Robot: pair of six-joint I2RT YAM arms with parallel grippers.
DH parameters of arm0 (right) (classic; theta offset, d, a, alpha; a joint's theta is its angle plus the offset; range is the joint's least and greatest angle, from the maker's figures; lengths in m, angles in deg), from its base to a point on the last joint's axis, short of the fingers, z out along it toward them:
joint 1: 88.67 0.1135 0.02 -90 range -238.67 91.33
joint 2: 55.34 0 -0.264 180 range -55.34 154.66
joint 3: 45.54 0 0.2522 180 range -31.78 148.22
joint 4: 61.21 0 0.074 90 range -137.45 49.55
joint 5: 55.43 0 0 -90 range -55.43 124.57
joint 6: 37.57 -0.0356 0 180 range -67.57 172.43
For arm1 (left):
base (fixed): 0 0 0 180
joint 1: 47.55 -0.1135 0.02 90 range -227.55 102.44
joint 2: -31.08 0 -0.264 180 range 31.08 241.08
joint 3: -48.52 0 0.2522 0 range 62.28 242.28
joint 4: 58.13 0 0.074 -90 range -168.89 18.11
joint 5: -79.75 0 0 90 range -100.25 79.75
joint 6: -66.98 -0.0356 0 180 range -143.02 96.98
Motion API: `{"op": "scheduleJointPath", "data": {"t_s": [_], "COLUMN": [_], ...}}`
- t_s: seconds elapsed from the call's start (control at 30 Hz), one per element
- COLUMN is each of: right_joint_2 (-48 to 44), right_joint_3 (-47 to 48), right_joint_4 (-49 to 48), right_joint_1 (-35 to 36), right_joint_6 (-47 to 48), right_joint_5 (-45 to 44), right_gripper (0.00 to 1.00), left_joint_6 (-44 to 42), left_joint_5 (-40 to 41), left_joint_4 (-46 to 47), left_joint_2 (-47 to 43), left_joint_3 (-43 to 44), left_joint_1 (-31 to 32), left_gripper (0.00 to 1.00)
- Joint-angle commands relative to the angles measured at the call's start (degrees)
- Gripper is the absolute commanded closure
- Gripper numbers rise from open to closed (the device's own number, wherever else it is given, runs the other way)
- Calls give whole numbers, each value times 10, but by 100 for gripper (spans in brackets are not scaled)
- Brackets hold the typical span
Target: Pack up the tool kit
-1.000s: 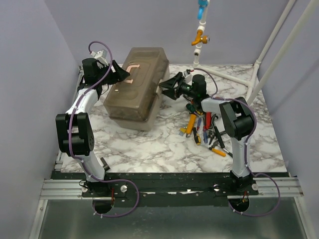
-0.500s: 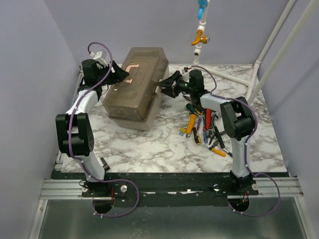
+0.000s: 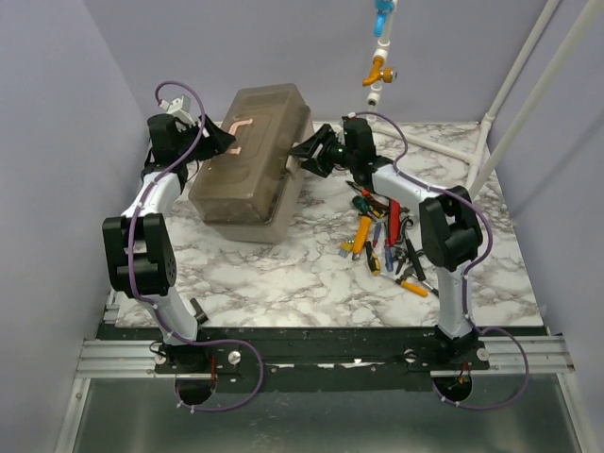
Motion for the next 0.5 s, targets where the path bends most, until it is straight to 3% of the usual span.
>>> {"op": "scheduleJointPath", "data": {"t_s": [0.0, 0.3, 0.37, 0.4, 0.47], "right_joint_2": [10, 11, 5, 1, -11], "right_joint_3": [55, 109, 105, 103, 92], "right_joint_4": [142, 248, 248, 250, 252], "right_joint_1": [58, 65, 64, 64, 63], "right_joint_6": [85, 125, 130, 132, 135], "right_joint_5": [-137, -208, -207, -210, -214], "right_gripper": [66, 67, 57, 43, 26], "left_joint_6": [-43, -42, -42, -42, -42], "left_joint_5": [-59, -57, -57, -55, -54], "left_joint_4": [-159, -157, -157, -157, -157], "left_joint_2": [43, 42, 42, 42, 41], "left_joint_3": [-52, -56, -55, -55, -56], "left_joint_1": [40, 39, 40, 40, 40], "left_gripper": [42, 43, 43, 43, 43]}}
